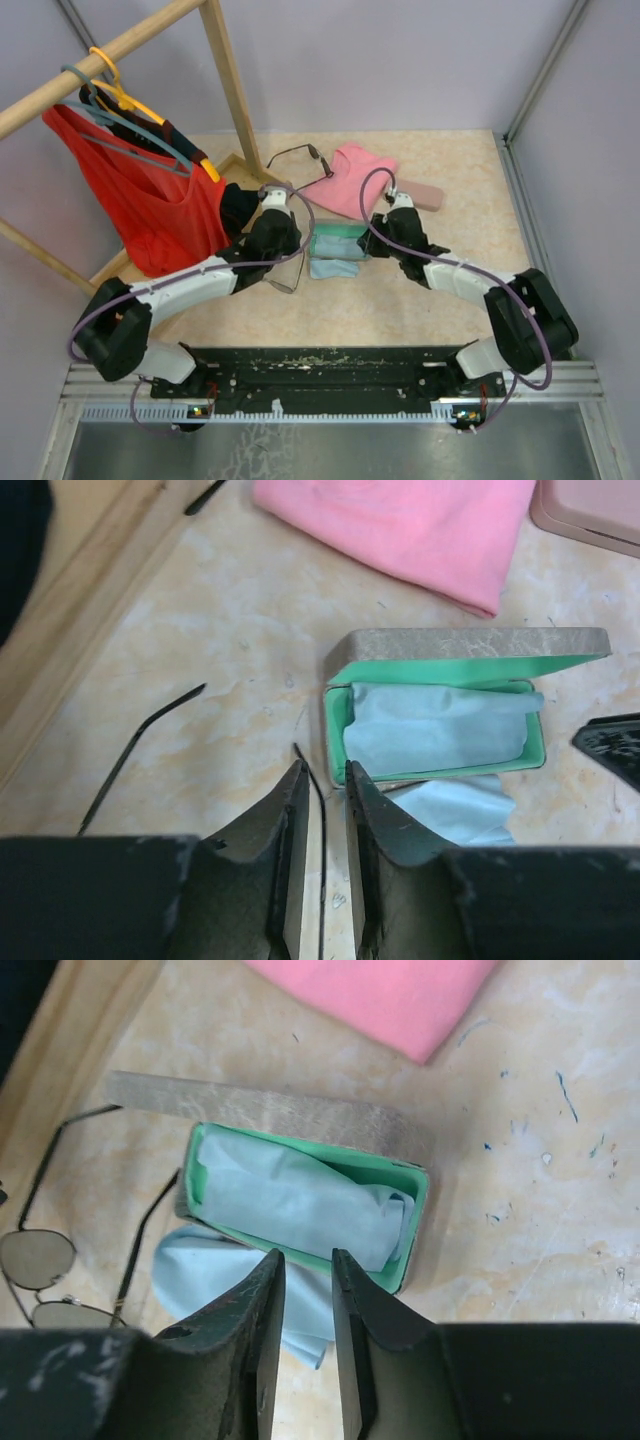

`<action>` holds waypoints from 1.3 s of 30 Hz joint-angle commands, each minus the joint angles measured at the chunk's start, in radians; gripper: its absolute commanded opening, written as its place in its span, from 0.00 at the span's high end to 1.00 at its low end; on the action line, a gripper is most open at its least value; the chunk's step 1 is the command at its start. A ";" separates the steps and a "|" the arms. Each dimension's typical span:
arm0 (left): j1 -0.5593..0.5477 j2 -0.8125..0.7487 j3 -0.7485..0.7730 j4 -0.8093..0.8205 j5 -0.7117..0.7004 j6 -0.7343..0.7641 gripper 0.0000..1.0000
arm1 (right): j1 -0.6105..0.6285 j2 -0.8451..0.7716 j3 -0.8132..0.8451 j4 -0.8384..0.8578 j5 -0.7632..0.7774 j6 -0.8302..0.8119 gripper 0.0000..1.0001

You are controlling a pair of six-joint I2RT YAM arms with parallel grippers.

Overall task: Organize the sunglasses
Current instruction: Place the glasses cleaning cloth in the sunglasses case, then move the sunglasses to the center of the board.

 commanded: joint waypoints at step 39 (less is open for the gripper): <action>0.035 -0.521 -0.048 -0.492 -0.104 -0.060 0.60 | 0.472 0.177 0.439 -0.465 0.371 0.337 0.43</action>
